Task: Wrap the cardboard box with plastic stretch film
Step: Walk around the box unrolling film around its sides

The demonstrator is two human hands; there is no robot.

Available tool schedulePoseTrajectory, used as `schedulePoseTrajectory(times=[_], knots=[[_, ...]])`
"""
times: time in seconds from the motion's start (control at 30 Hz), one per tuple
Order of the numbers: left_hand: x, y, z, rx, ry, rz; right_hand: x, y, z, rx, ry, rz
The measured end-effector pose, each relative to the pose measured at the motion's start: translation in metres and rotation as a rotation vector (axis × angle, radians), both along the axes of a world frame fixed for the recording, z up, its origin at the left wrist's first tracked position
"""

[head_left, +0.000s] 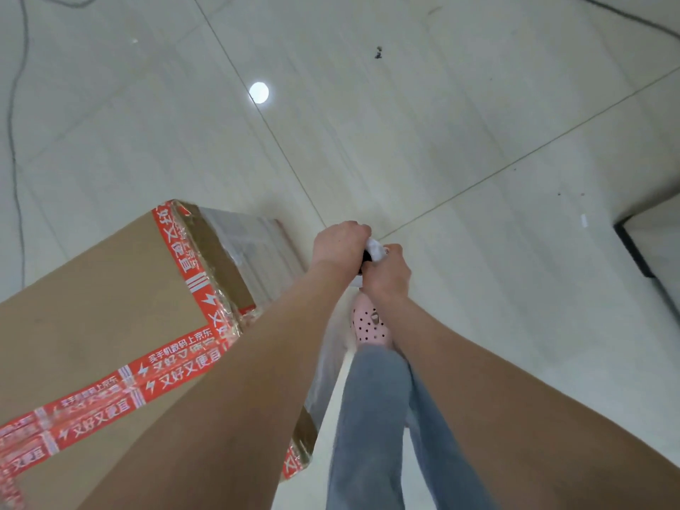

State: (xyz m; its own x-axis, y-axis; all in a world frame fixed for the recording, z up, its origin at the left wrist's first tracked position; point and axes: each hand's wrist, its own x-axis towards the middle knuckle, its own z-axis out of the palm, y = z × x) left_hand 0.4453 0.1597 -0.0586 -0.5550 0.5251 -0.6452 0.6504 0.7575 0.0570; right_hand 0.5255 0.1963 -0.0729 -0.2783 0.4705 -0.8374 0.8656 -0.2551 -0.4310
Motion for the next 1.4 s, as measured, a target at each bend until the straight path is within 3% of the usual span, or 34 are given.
schedulePoseTrajectory(times=[0.17, 0.43, 0.57, 0.7, 0.8, 0.93, 1.03, 1.17, 1.4], knots=[[-0.018, 0.001, -0.002, 0.023, -0.038, 0.019, -0.007, 0.004, 0.0, 0.047, -0.005, 0.005], [-0.056, -0.015, -0.008, 0.098, -0.077, 0.574, -0.055, 0.014, 0.006, 0.19, 0.047, 0.133], [-0.07, -0.028, -0.009, 0.148, -0.097, 0.841, -0.076, 0.013, 0.005, 0.151, 0.055, 0.157], [-0.081, -0.032, -0.004, 0.089, -0.089, 0.697, -0.089, 0.012, 0.006, 0.07, 0.045, 0.109], [-0.086, -0.029, -0.003, 0.141, -0.062, 0.427, -0.091, 0.012, 0.005, 0.064, 0.02, 0.114], [-0.098, -0.015, -0.004, 0.137, -0.092, 0.117, -0.095, 0.015, 0.005, 0.107, -0.035, 0.183], [-0.102, -0.008, -0.003, 0.101, -0.096, 0.035, -0.099, 0.017, 0.006, 0.155, -0.053, 0.215], [-0.113, -0.007, -0.006, 0.062, -0.081, 0.079, -0.108, 0.017, 0.007, 0.201, -0.042, 0.264], [-0.127, -0.025, -0.006, 0.173, -0.076, 0.59, -0.137, 0.015, 0.011, 0.259, 0.051, 0.27]])
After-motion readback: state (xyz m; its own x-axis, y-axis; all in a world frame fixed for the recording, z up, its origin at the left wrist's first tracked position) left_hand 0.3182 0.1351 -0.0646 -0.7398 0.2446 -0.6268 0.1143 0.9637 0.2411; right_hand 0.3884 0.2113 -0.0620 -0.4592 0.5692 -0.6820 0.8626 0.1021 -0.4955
